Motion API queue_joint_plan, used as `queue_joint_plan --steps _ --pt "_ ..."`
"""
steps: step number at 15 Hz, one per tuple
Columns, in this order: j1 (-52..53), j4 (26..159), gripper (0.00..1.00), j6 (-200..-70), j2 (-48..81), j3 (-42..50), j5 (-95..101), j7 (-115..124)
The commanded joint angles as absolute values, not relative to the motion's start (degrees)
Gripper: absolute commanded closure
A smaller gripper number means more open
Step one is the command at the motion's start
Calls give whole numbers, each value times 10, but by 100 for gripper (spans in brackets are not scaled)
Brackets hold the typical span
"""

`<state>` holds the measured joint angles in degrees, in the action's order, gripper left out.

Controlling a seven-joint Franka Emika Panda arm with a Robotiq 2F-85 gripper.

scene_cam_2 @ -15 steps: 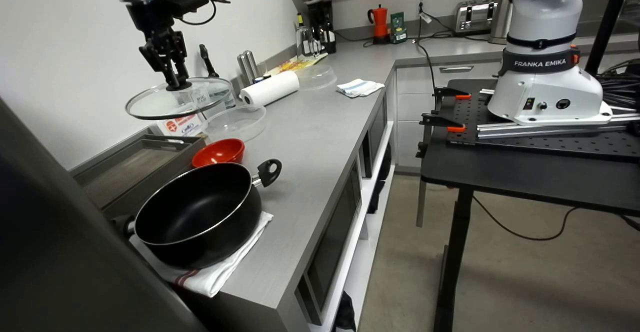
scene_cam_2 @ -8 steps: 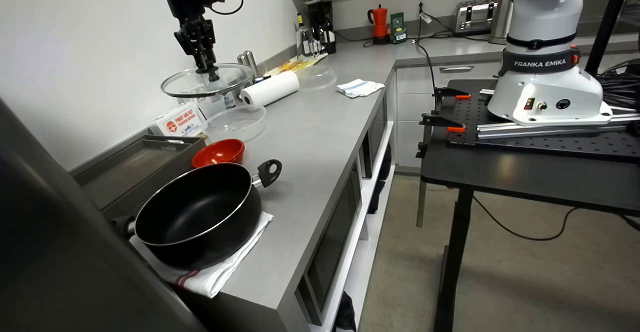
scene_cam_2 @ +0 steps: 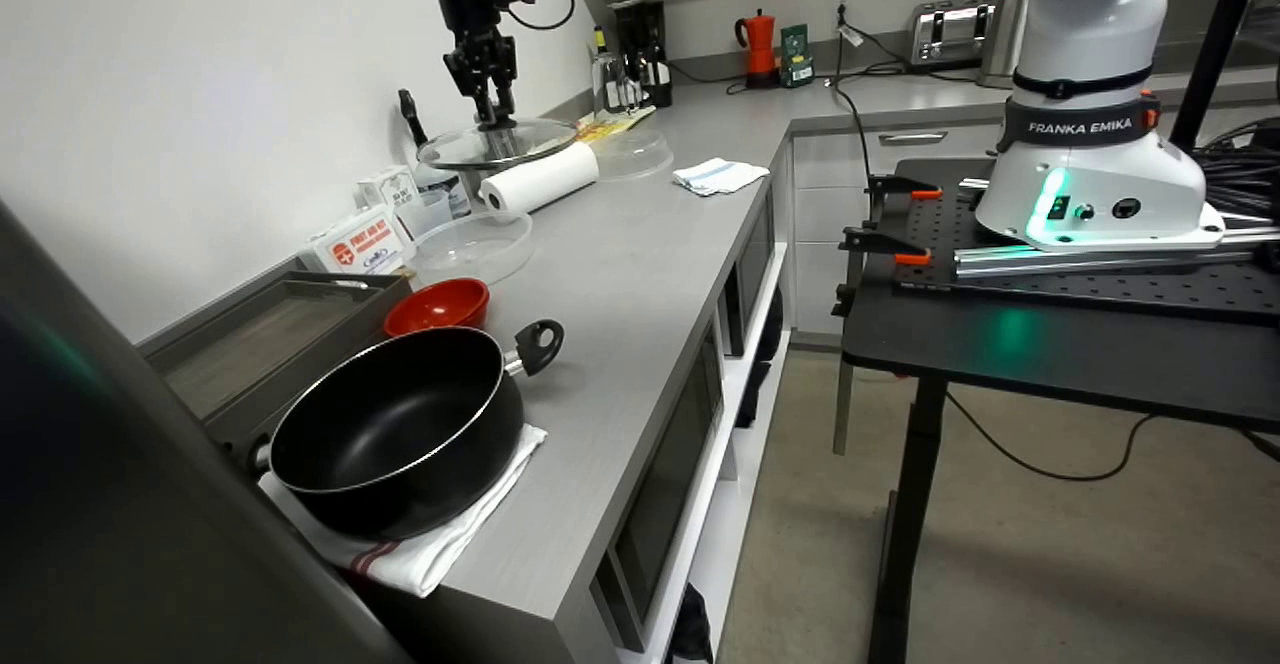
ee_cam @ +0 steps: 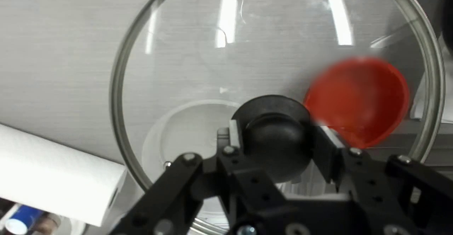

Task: Remove the glass lid from the black pot

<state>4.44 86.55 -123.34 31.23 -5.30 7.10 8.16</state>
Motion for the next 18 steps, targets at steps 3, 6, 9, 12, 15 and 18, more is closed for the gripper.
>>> queue_joint_plan --steps 3,6,9,12,15,18 --pt "18 1001 75 -1301 226 -18 28 86" --pt "3 1018 75 -1313 221 -2 14 87" --pt "-17 1005 75 -1307 232 8 -12 84" --pt "-38 975 75 -1294 253 16 -41 82" --pt "-54 944 75 -1287 279 26 -59 86" --pt "-65 899 75 -1278 320 36 -60 96"
